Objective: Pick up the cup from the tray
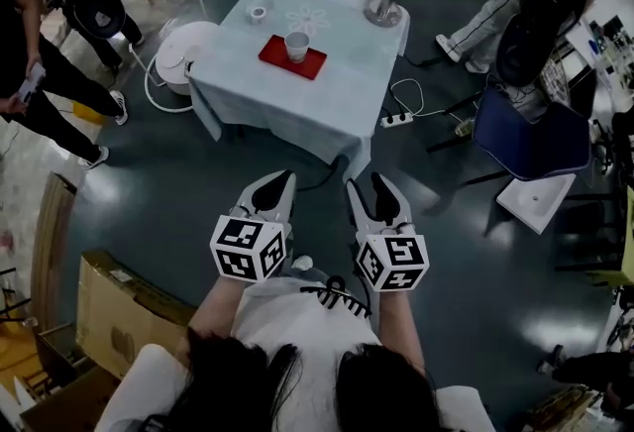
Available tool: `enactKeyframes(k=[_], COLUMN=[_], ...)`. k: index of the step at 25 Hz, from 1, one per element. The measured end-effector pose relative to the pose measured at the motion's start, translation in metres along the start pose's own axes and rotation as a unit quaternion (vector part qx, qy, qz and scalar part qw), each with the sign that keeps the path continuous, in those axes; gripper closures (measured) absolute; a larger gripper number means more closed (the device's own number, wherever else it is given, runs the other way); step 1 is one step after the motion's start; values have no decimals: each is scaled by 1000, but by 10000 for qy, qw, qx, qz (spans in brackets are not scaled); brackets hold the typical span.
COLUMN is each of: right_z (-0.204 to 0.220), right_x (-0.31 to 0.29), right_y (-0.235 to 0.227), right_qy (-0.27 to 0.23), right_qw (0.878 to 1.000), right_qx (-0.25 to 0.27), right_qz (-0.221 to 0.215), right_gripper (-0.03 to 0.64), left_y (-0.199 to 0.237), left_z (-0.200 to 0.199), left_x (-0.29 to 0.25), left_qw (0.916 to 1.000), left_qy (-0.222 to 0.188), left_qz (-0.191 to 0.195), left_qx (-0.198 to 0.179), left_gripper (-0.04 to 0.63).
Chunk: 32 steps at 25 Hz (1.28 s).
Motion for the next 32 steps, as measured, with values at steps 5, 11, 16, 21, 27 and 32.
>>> enactKeyframes(k=[5,11,16,21,27,32], right_z=[-6,-17,-26,-40,-50,-55], right_x=[-32,-69,-97,-124,-154,-170], right_y=[-4,-7,-5,5,17,25], right_qy=[88,160,187,162,131,58], right_qw=[9999,9997,9995,9994,9992,9993], right_qx=[9,81,40,122,166,114], right_qz=[50,144,260,276,331,339], right_gripper=[378,360,347,351,345,339], left_y=[25,53,78,100,126,152], left_z=[-14,-29,-46,-59,-73,-84], left_x=[-20,-49,-64,-80,-93,-95], left_qw=[10000,9999,9998,9993,9993,9996], left_qy=[63,167,210,337,319,238], left_qz=[-26,-16,37,153,169,27], left_qx=[56,29,-28,-48,-104,-145], left_gripper=[595,595,595,595,595,595])
Point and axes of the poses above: the fingertips, and each gripper's own axes: x backward along the fingers, y to its left, z out of its underside, the point moved 1 cm from there along x, backward along the fingers, and after that the axes turned 8 degrees about z, right-handed, at the moved point
